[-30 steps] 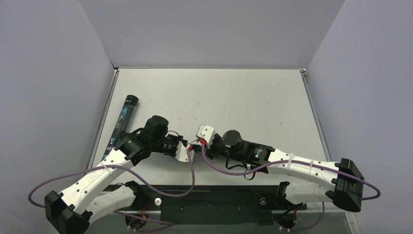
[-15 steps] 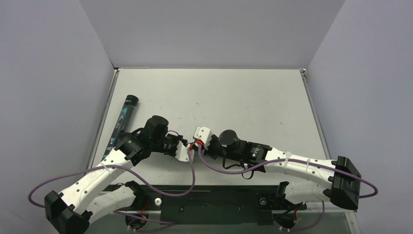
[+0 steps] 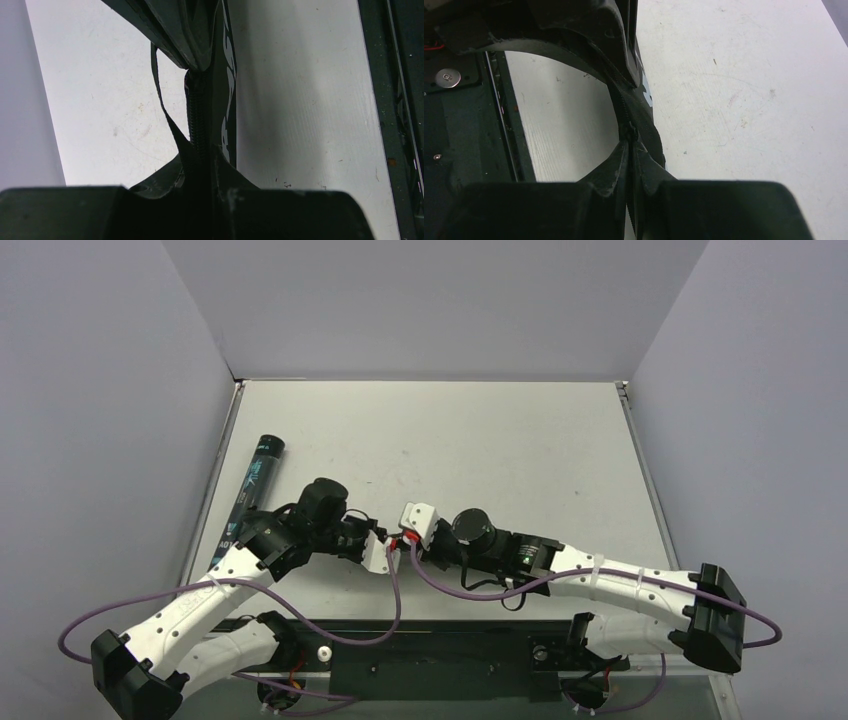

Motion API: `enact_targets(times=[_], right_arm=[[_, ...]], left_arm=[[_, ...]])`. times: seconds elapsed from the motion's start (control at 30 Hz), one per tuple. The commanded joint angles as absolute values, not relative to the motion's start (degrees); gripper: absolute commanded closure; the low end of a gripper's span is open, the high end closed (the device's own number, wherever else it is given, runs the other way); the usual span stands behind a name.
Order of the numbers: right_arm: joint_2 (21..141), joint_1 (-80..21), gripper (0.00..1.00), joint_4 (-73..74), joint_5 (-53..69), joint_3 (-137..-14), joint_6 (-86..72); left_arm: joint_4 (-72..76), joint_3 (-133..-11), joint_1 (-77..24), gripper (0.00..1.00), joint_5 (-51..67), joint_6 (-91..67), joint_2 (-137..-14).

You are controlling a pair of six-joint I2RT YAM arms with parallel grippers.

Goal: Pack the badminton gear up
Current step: Zip the racket bag at the center of the board.

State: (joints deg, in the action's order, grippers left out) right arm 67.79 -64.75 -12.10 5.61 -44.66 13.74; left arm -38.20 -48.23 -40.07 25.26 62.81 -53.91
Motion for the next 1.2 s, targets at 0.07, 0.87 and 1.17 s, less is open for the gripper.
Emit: enact_targets(times=[0.07,0.87,1.17], right_arm=[[63.11,-64.95,1.00,-8.37,1.52,-43.27,13.76],[55.29,-64.29,1.00,0.77,-5.63,-37.48,11.60],[50.05,-62.46,1.00,9.55,-11.08,-37.14,6.55]], left_arm=[[-31.96,-50.41,-40.17,1.00,26.35,63.36,-51.77],[-32.52,-50.25,-40.23,1.00,25.52,64.29,-51.79],[-31.61,-48.95,-40.12,1.00,23.78,64.16,-50.94]])
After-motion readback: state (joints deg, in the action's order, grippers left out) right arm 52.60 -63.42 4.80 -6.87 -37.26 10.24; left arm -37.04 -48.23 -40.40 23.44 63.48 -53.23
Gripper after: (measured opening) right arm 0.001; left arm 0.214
